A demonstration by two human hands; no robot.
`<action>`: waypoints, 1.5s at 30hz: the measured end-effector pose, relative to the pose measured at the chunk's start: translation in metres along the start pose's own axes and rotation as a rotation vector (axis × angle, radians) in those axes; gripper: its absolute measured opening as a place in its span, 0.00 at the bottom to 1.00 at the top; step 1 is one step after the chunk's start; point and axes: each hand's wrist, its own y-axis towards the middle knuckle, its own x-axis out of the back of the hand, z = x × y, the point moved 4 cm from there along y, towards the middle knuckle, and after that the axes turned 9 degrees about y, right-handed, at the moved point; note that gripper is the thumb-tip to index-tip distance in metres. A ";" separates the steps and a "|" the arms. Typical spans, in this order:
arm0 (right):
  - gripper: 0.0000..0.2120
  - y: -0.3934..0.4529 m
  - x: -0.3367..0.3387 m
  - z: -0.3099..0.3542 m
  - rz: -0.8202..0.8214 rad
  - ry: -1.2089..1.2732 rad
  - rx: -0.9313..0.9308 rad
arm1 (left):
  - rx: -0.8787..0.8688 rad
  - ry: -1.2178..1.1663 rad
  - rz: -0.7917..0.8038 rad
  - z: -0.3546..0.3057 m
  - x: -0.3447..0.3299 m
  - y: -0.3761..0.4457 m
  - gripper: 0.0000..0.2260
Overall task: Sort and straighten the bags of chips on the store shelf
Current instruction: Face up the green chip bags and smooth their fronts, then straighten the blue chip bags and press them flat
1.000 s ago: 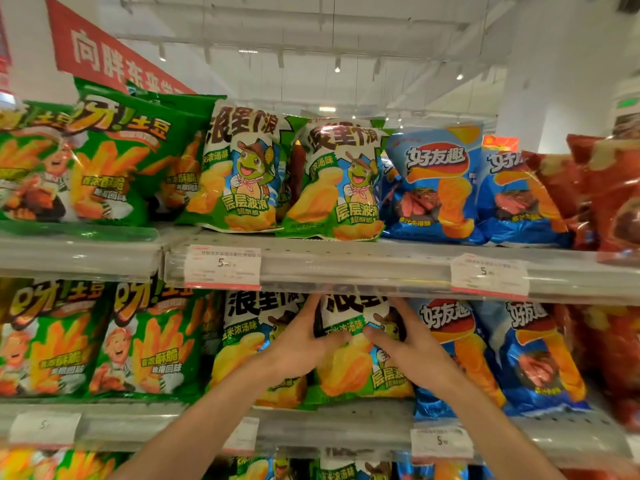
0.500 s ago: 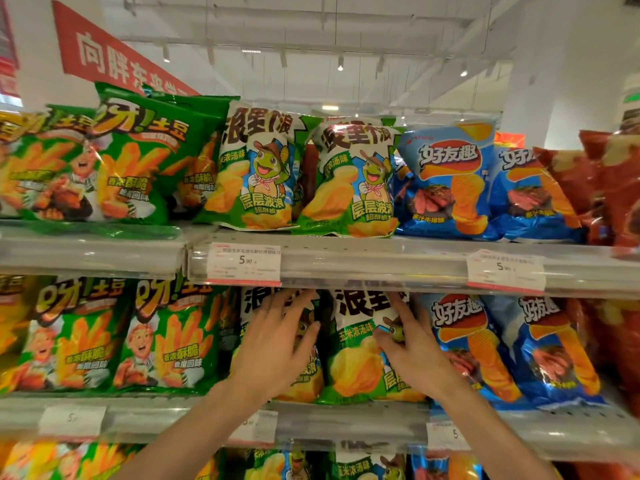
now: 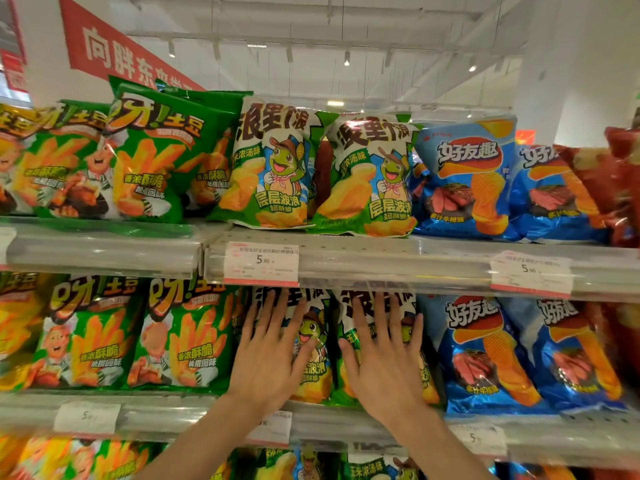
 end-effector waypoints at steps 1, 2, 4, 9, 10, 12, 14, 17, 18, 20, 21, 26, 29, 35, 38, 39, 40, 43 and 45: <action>0.32 0.001 -0.001 0.001 0.004 0.002 -0.010 | 0.006 0.002 0.001 0.001 0.000 0.000 0.29; 0.32 0.001 -0.002 0.002 0.007 0.004 -0.021 | 0.011 0.001 0.005 0.001 0.000 0.000 0.29; 0.32 0.002 -0.002 0.003 0.014 -0.002 -0.036 | 0.017 0.005 -0.001 0.001 0.000 0.000 0.29; 0.32 0.001 -0.003 0.006 0.007 0.005 -0.052 | 0.028 -0.001 -0.021 0.000 0.000 -0.001 0.30; 0.32 0.002 -0.003 0.007 0.006 0.012 -0.056 | 0.031 0.002 -0.021 0.001 -0.001 -0.001 0.30; 0.32 0.003 -0.003 0.007 0.007 0.040 -0.057 | 0.031 0.005 -0.017 0.002 0.000 -0.001 0.30; 0.33 0.002 0.000 0.005 -0.004 0.102 -0.035 | 0.035 -0.020 -0.028 0.002 0.004 -0.002 0.30; 0.32 0.000 0.014 -0.004 -0.053 0.219 0.011 | 0.047 -0.125 -0.099 -0.008 0.020 -0.002 0.28; 0.32 0.000 0.022 -0.011 -0.080 0.249 0.009 | 0.049 -0.172 -0.132 -0.016 0.028 -0.001 0.27; 0.31 -0.001 0.037 -0.033 -0.139 0.297 -0.020 | 0.063 -0.274 -0.194 -0.039 0.044 0.001 0.25; 0.30 -0.001 0.045 -0.047 -0.174 0.319 -0.043 | 0.070 -0.330 -0.215 -0.053 0.051 0.002 0.24; 0.30 -0.010 0.081 -0.136 -0.248 0.374 -0.151 | 0.033 -0.583 -0.160 -0.130 0.072 0.007 0.21; 0.28 -0.017 0.095 -0.184 -0.153 0.428 -0.183 | -0.014 -0.548 -0.048 -0.174 0.073 0.013 0.21; 0.24 -0.022 0.095 -0.212 0.165 0.336 -0.175 | 0.016 -0.584 0.254 -0.226 0.047 0.031 0.24; 0.28 -0.016 0.091 -0.213 0.202 0.296 -0.198 | 0.044 -0.651 0.374 -0.239 0.039 0.048 0.29; 0.28 -0.014 0.089 -0.214 0.210 0.293 -0.210 | 0.063 -0.704 0.418 -0.243 0.037 0.052 0.31; 0.27 -0.013 0.088 -0.213 0.218 0.297 -0.217 | 0.090 -0.763 0.456 -0.246 0.035 0.057 0.32; 0.28 -0.007 0.080 -0.213 0.276 0.345 -0.248 | 0.144 -0.934 0.517 -0.250 0.026 0.068 0.31; 0.30 -0.002 0.077 -0.215 0.339 0.430 -0.294 | 0.157 -1.042 0.525 -0.250 0.025 0.072 0.32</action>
